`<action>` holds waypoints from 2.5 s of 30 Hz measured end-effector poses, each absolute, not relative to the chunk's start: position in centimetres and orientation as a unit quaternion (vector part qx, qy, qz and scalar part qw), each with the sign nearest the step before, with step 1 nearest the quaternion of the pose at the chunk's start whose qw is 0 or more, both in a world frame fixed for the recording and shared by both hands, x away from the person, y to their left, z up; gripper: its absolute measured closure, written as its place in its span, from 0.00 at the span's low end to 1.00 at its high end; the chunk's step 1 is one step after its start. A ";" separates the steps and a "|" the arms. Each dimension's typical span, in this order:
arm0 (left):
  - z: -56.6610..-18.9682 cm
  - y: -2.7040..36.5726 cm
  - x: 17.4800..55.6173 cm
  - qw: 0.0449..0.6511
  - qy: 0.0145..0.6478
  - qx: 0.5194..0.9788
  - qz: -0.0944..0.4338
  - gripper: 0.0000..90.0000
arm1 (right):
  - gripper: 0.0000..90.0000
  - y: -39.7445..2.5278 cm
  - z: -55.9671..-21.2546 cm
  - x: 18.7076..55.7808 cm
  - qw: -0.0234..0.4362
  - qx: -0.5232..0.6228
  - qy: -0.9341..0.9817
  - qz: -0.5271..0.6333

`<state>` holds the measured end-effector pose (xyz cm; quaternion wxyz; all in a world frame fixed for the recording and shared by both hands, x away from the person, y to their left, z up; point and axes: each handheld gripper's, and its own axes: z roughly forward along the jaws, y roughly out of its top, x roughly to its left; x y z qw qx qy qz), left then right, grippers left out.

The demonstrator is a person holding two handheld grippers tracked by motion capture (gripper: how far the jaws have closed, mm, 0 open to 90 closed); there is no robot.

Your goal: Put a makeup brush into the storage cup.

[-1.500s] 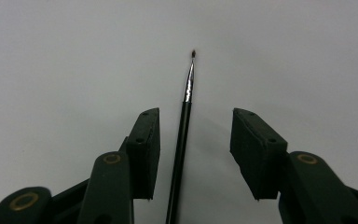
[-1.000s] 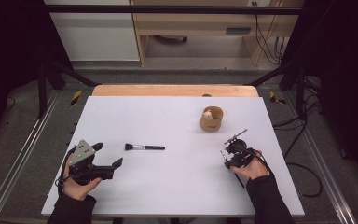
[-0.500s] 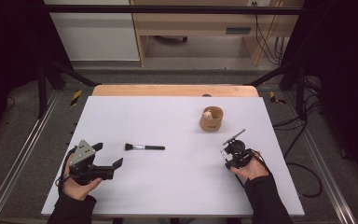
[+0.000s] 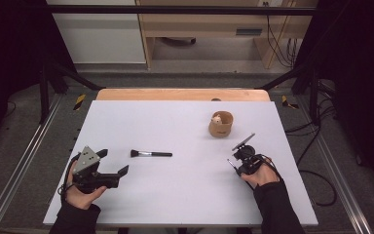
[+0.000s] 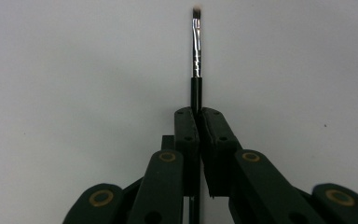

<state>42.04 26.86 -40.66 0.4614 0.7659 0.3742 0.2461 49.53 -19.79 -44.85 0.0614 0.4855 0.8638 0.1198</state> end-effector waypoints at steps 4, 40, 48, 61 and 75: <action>-40.7 26.8 42.0 0.462 0.375 0.766 0.245 0.06 | 0.95 -19.6 -44.9 49.4 0.067 0.487 0.863 0.118; -40.5 26.9 41.9 0.465 0.375 0.763 0.247 0.06 | 0.95 -20.8 -41.3 46.9 0.112 0.491 0.827 0.249; -40.5 26.9 41.9 0.464 0.375 0.763 0.247 0.07 | 0.95 -21.6 -40.1 46.5 0.132 0.483 0.810 0.304; -40.5 26.9 41.9 0.464 0.374 0.764 0.247 0.06 | 0.95 -22.8 -38.1 45.5 0.179 0.487 0.757 0.397; -40.5 26.9 41.9 0.465 0.375 0.763 0.247 0.06 | 0.95 -23.1 -37.0 45.5 0.210 0.487 0.719 0.449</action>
